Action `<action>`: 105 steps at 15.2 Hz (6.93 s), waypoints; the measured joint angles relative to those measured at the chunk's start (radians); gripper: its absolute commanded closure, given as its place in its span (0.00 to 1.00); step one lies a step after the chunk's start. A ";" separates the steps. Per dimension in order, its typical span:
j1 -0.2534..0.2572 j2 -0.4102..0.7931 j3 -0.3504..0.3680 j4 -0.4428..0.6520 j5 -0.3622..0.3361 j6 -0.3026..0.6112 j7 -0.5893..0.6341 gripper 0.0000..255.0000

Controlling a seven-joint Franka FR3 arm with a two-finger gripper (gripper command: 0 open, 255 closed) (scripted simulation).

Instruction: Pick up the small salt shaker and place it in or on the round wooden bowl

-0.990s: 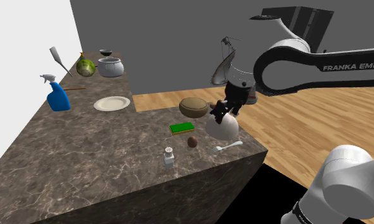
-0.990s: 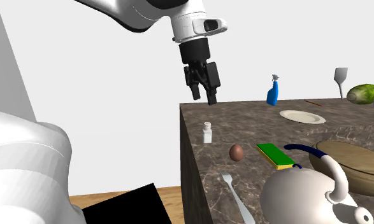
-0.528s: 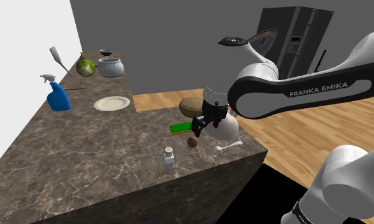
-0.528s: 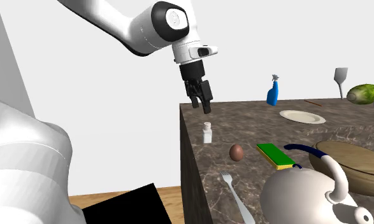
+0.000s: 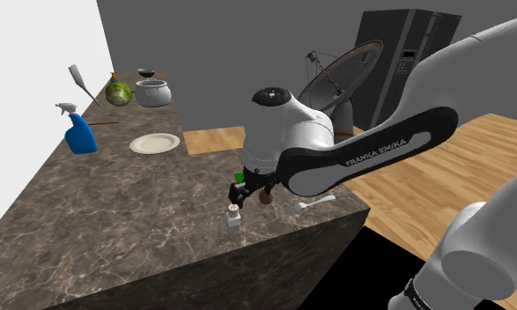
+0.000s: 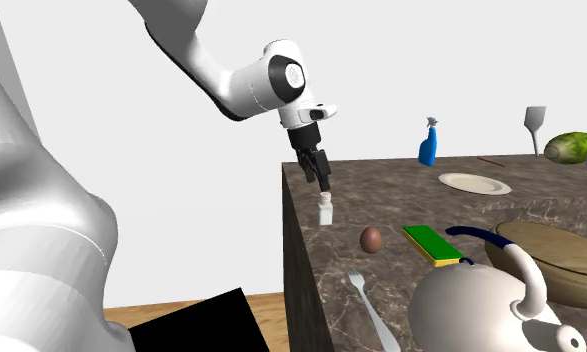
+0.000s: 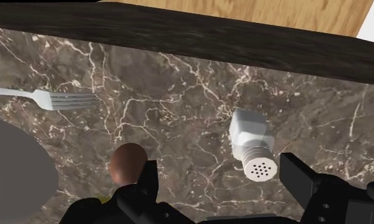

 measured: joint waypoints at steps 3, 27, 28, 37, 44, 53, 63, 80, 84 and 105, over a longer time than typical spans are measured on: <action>-0.020 0.135 0.053 0.067 -0.124 0.029 0.139 0.00; -0.014 0.329 0.052 0.123 -0.336 0.094 0.322 1.00; -0.014 0.329 0.052 0.123 -0.336 0.094 0.322 1.00; -0.022 0.268 0.066 0.144 -0.256 0.039 0.255 1.00; -0.026 0.210 0.070 0.181 -0.182 -0.030 0.186 1.00; -0.026 0.151 0.067 0.249 -0.110 -0.131 0.113 1.00; -0.023 0.106 0.059 0.336 -0.059 -0.245 0.055 1.00; -0.188 0.214 -0.133 0.449 -0.064 -0.181 -0.296 1.00; -0.222 0.294 -0.166 0.541 -0.080 -0.185 -0.364 1.00; -0.332 0.699 -0.273 1.056 -0.107 -0.262 -0.645 1.00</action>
